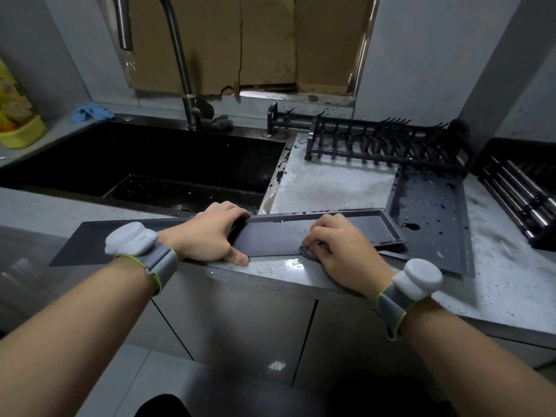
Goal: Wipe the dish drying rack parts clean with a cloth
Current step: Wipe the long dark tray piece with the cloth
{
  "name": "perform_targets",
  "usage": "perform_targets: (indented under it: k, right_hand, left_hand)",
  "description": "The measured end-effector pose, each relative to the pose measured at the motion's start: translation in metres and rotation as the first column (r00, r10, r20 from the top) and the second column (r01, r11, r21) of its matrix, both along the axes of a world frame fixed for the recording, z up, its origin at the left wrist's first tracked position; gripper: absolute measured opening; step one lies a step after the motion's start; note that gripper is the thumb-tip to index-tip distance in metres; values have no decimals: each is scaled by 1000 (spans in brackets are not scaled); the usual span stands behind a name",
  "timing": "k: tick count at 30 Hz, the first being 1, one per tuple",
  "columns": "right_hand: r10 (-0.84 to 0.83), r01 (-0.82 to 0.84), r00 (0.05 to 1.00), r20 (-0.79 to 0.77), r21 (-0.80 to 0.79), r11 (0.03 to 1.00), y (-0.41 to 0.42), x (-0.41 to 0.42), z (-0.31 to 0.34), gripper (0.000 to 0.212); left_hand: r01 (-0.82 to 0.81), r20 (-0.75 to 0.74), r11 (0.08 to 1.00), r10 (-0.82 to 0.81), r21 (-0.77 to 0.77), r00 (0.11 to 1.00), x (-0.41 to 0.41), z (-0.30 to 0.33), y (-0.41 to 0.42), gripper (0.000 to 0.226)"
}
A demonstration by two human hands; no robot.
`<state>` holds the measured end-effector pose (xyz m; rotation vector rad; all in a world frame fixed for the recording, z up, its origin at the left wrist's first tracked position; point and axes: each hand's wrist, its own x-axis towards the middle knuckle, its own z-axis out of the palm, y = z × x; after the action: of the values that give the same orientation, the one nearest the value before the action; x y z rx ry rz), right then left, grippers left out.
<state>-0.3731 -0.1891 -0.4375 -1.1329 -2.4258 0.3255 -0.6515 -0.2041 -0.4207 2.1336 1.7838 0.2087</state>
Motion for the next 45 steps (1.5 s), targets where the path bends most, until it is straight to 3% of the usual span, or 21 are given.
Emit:
perform_targets:
  k: [4, 10, 14, 18, 23, 28, 34, 40, 45]
  right_hand:
    - [-16, 18, 999, 45, -55, 998, 8, -8, 19, 16]
    - [-18, 18, 989, -147, 0, 1000, 8, -85, 12, 12]
    - [-16, 17, 999, -52, 25, 1000, 14, -113, -1, 9]
    - [-71, 68, 994, 82, 38, 997, 30, -85, 3, 14]
    - [-205, 199, 963, 177, 47, 979, 47, -67, 12, 18]
    - [-139, 134, 984, 109, 55, 989, 36, -83, 4, 9]
    - [-269, 272, 943, 194, 15, 962, 61, -42, 11, 3]
    - [-167, 169, 986, -25, 59, 984, 48, -83, 8, 4]
    - [-183, 180, 980, 75, 39, 983, 56, -71, -3, 6]
  left_hand:
    - [-10, -16, 1000, 10, 5, 1000, 2, 2, 0, 102]
    - [-19, -8, 1000, 19, -1, 1000, 5, 4, -2, 100]
    - [-1, 4, 1000, 1, 2, 1000, 5, 5, -2, 89]
    - [2, 15, 1000, -2, -3, 1000, 2, 3, -2, 103]
    - [11, 10, 999, -11, 33, 1000, 5, 1, -3, 99]
    - [20, -1, 999, -20, 31, 1000, 5, 3, -3, 99]
    - [13, 7, 1000, -13, 28, 1000, 5, 3, -4, 100]
    - [11, 0, 999, -11, 31, 1000, 6, 3, -3, 100]
    - [9, 7, 999, -9, 35, 1000, 4, 2, -3, 101]
